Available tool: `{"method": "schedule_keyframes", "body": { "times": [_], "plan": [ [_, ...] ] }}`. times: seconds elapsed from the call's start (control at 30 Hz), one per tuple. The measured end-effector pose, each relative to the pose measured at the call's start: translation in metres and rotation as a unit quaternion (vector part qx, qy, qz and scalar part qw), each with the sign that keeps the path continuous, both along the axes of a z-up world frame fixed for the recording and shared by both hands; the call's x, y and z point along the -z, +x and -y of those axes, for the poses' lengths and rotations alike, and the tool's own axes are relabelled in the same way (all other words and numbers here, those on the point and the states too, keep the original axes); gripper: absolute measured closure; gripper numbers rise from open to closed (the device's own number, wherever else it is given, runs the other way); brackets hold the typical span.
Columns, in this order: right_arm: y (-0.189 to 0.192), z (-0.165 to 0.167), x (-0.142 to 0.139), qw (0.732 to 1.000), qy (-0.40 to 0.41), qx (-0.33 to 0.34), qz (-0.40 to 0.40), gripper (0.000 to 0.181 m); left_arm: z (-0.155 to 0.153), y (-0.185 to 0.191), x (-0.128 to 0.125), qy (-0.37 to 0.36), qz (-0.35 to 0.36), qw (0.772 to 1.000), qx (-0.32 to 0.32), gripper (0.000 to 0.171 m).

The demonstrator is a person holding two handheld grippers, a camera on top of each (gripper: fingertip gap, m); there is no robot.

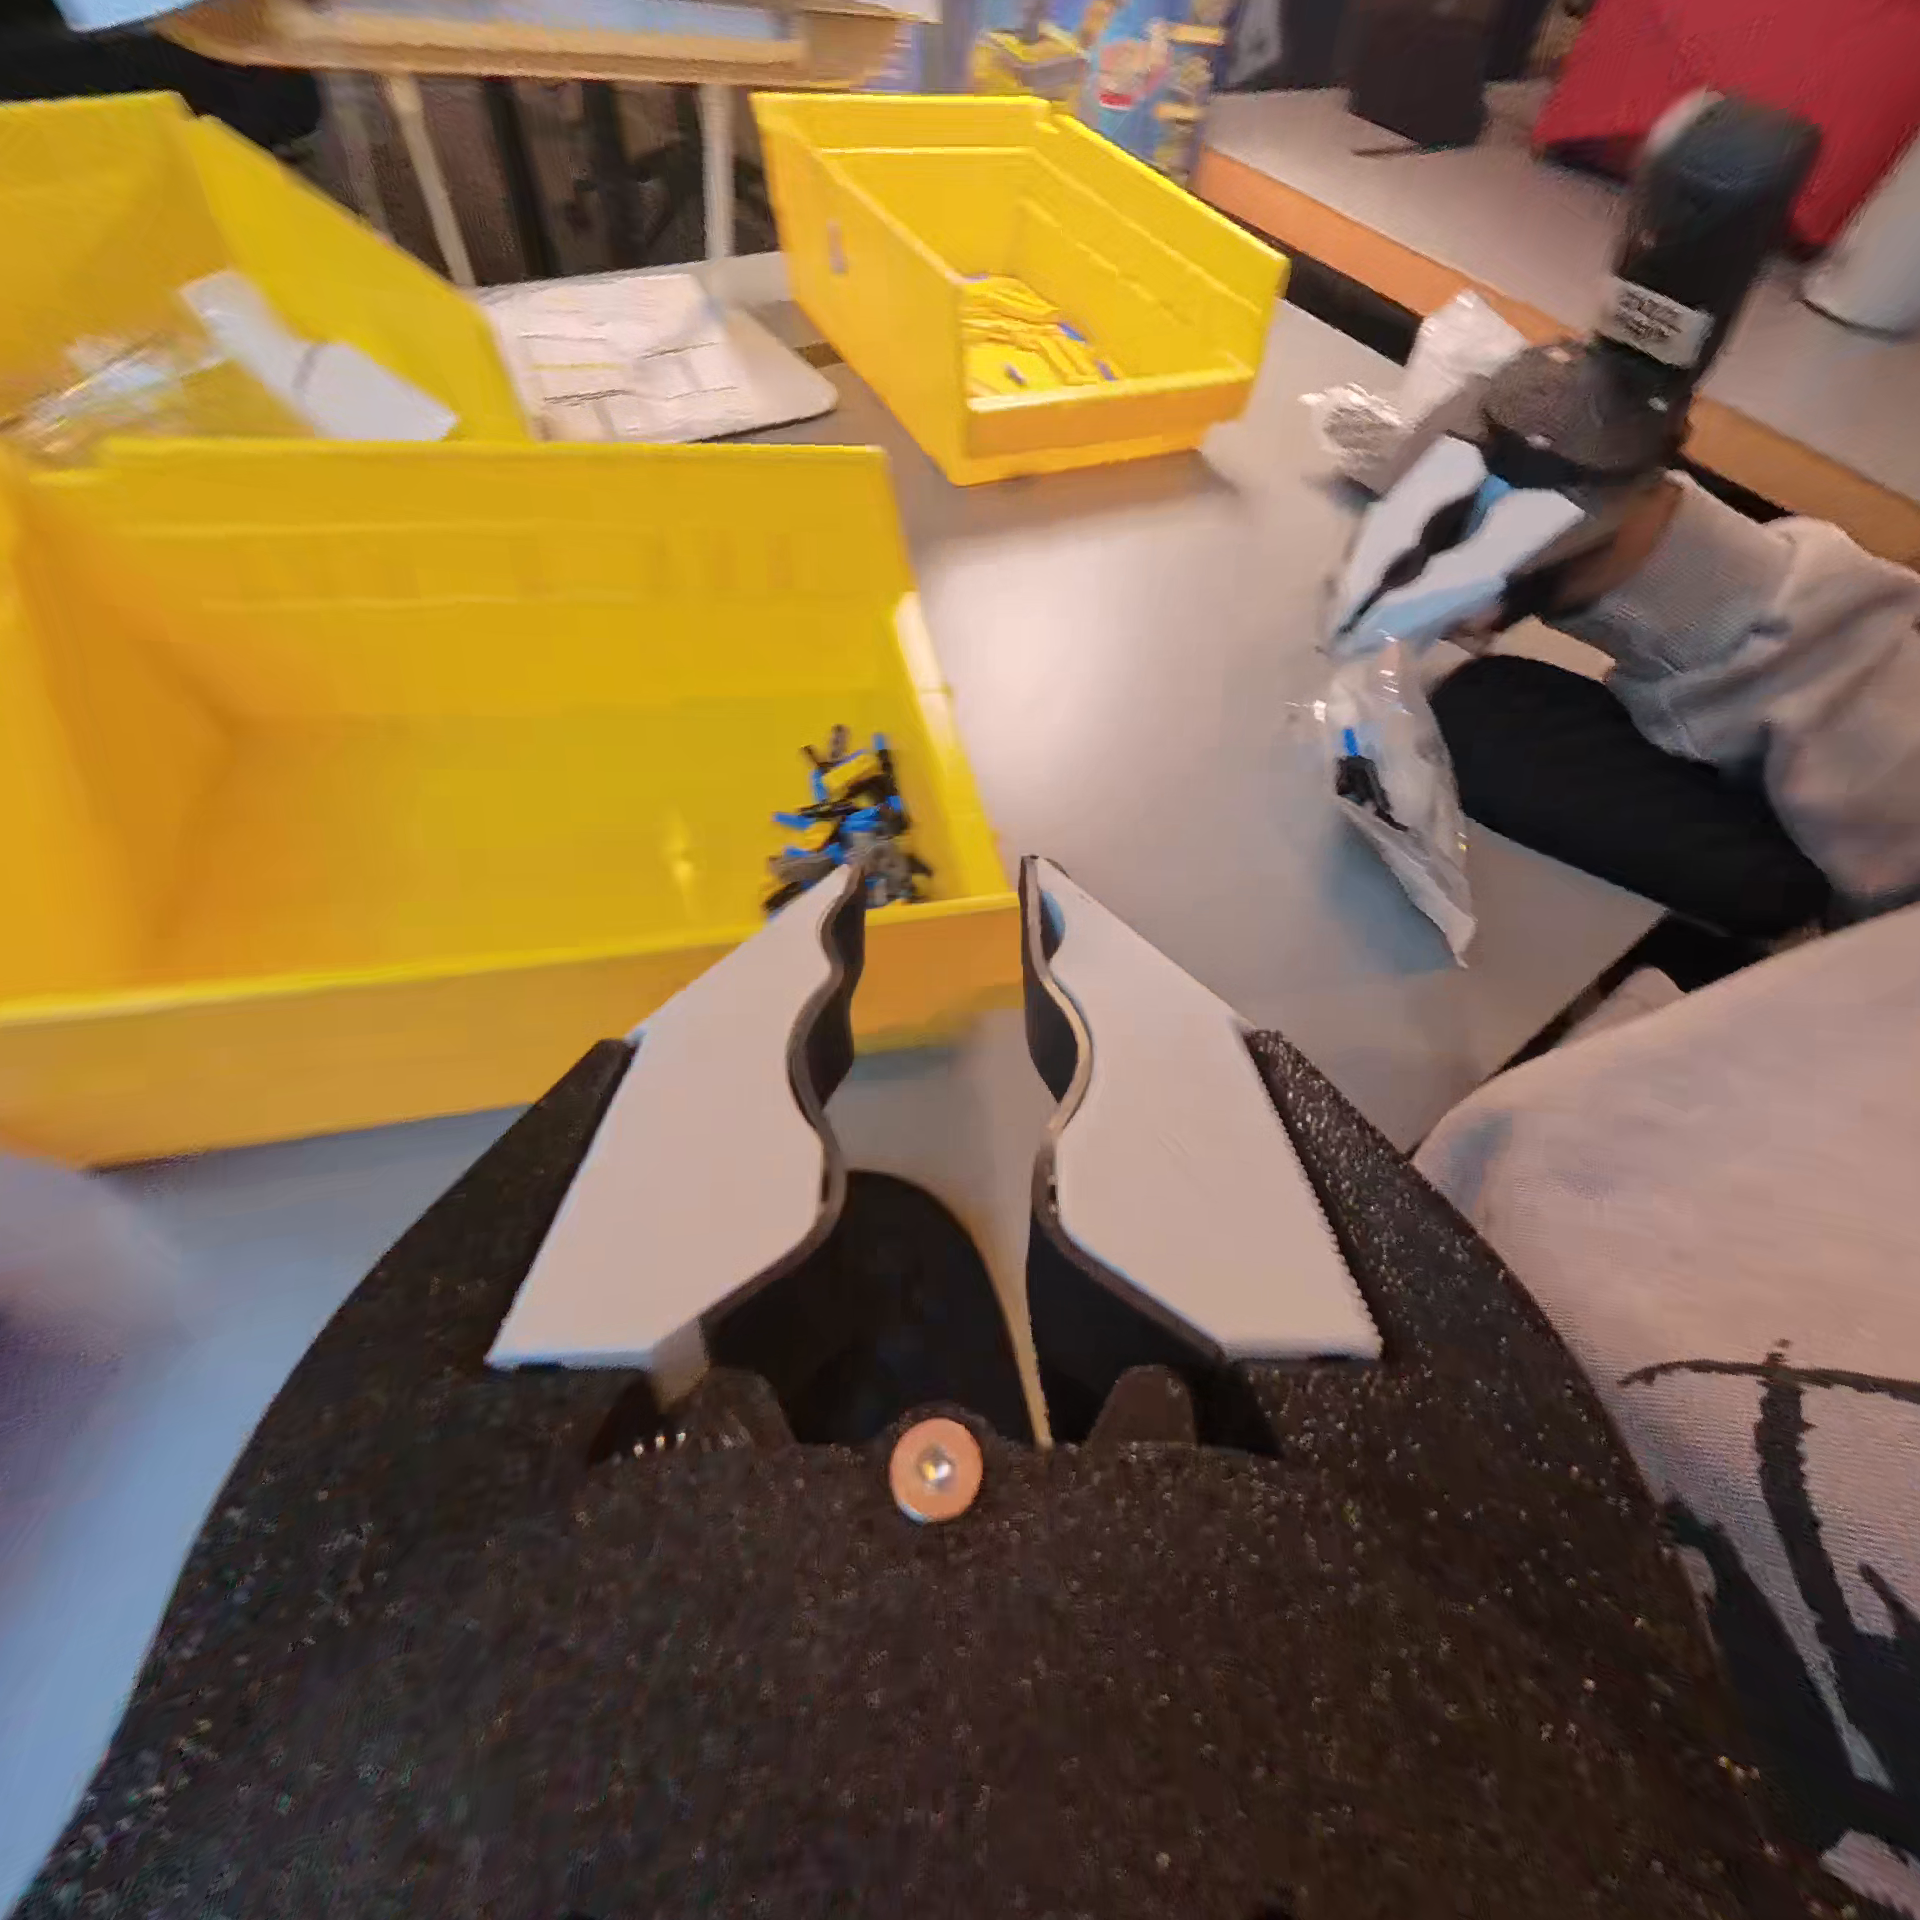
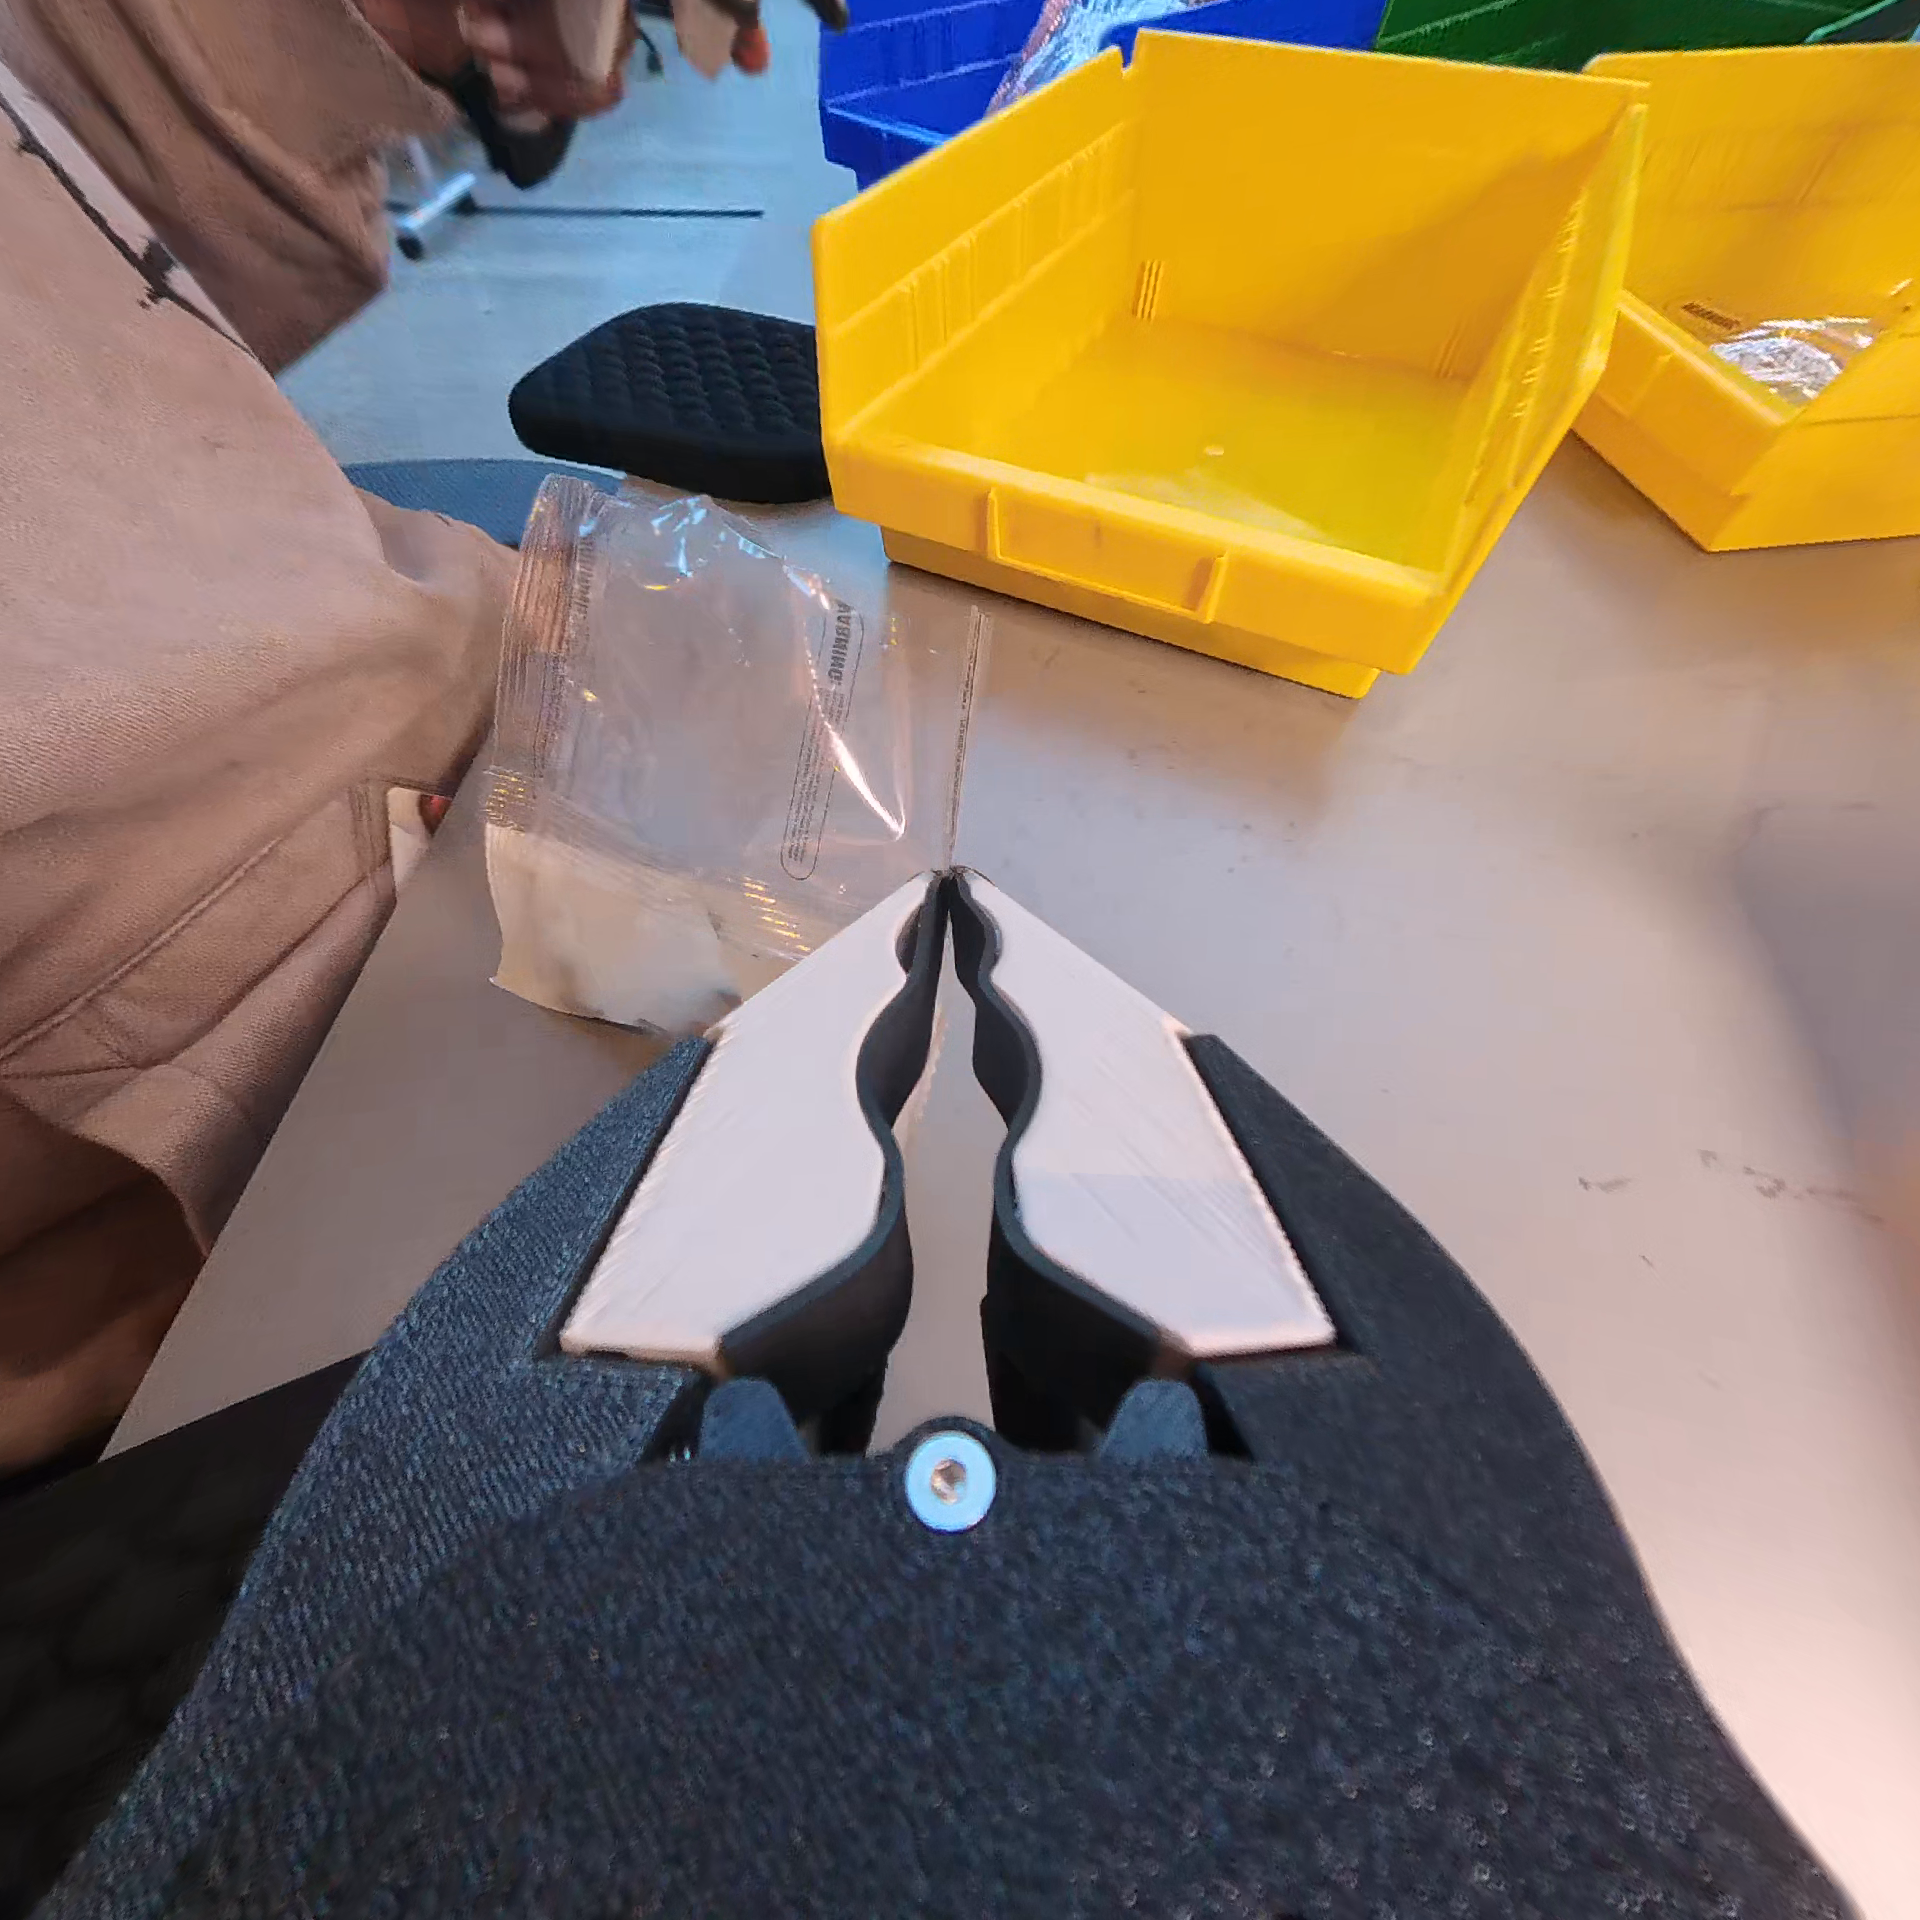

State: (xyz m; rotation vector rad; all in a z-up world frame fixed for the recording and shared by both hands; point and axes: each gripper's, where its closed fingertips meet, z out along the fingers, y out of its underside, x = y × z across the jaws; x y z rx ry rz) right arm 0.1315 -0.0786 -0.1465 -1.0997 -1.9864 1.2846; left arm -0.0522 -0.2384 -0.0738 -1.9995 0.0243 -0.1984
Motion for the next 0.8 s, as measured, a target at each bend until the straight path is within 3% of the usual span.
{"method": "schedule_keyframes", "body": {
  "times": [0.07,0.13,0.23,0.33,0.4,0.53,0.63,0.7,0.8],
  "plan": [
    [-0.002,-0.007,-0.001,1.0,0.014,0.02,-0.001,0.181,0.014,-0.038,0.0,-0.012,0.049,0.997,-0.059,0.131],
    [-0.007,-0.015,-0.01,0.999,0.009,0.048,-0.019,0.181,0.02,-0.053,0.001,-0.01,0.109,0.991,-0.077,0.12],
    [-0.012,-0.028,-0.031,0.993,-0.022,0.096,-0.064,0.181,0.008,-0.023,-0.016,0.034,0.13,0.99,-0.029,0.125],
    [-0.016,-0.032,-0.051,0.985,-0.063,0.117,-0.109,0.181,-0.022,0.039,-0.026,0.058,0.084,0.992,0.072,0.126],
    [-0.016,-0.024,-0.062,0.981,-0.081,0.099,-0.142,0.181,-0.046,0.075,-0.017,0.044,0.032,0.99,0.127,0.126],
    [-0.009,-0.001,-0.076,0.975,-0.103,0.042,-0.195,0.181,-0.086,0.088,0.004,0.008,-0.103,0.982,0.156,0.12],
    [-0.003,0.011,-0.084,0.971,-0.112,0.014,-0.212,0.181,-0.097,0.088,0.004,0.002,-0.109,0.977,0.182,0.117],
    [0.0,0.017,-0.09,0.968,-0.123,0.0,-0.22,0.181,-0.09,0.103,0.003,0.0,-0.079,0.967,0.241,0.131],
    [0.003,0.019,-0.095,0.964,-0.136,-0.009,-0.229,0.181,-0.082,0.115,-0.001,0.019,-0.056,0.957,0.282,0.157]
  ]
}}
